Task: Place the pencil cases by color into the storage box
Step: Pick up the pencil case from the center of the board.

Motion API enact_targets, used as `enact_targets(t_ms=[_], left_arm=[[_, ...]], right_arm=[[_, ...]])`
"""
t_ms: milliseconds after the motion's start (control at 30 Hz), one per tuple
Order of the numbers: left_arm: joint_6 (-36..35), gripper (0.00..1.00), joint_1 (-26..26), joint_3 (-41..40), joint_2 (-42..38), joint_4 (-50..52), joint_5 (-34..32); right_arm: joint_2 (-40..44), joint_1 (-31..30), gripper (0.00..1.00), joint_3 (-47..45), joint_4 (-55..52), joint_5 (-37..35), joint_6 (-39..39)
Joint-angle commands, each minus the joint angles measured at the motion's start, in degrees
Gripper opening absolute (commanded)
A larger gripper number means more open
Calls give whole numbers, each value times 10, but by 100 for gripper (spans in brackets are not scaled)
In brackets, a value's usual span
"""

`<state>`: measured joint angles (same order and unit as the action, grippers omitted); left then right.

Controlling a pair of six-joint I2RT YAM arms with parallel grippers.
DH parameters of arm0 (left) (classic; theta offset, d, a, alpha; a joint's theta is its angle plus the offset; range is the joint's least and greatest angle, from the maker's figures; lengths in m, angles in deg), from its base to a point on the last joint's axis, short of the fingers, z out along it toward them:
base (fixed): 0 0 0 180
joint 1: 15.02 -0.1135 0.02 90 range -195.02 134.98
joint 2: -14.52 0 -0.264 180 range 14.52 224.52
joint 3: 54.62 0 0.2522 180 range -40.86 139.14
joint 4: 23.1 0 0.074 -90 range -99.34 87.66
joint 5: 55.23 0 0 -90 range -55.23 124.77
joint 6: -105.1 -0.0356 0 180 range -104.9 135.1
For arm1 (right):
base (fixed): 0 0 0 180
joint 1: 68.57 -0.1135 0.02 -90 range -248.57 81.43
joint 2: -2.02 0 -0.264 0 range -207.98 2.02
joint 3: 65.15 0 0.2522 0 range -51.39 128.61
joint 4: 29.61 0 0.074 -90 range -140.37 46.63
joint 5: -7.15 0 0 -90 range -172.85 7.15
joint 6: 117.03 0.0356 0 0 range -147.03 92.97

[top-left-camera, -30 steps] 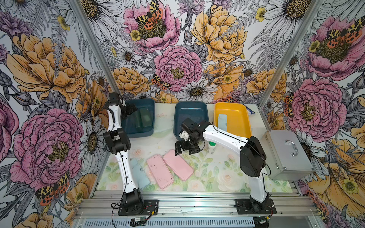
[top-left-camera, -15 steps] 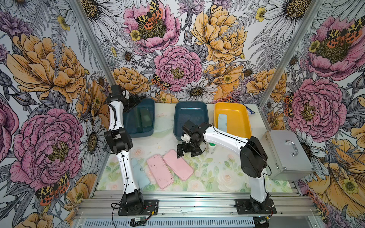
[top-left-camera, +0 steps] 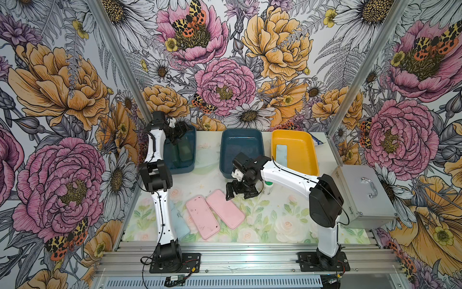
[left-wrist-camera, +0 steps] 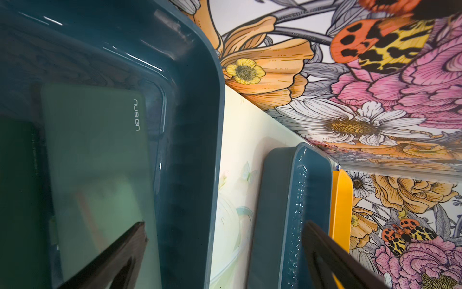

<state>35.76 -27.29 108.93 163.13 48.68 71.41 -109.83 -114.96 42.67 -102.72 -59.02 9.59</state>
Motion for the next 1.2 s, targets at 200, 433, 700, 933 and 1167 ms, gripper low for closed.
enact_targets(t_ms=[200,433,700,933,1167], left_arm=[[-42,99,-54,-57,-9,33,-48],[-68,99,-60,-57,-42,52,-87],[-63,99,-61,-81,-79,48,-64],[-56,99,-54,-141,-183,45,-74],[-80,99,-41,-329,-342,47,-142]], right_arm=[[47,1,99,-31,7,-26,15],[52,-5,99,-42,8,-33,16],[48,-18,99,-27,10,-39,17],[45,-22,99,-30,8,-63,-7],[34,-68,99,-41,8,-103,-30]])
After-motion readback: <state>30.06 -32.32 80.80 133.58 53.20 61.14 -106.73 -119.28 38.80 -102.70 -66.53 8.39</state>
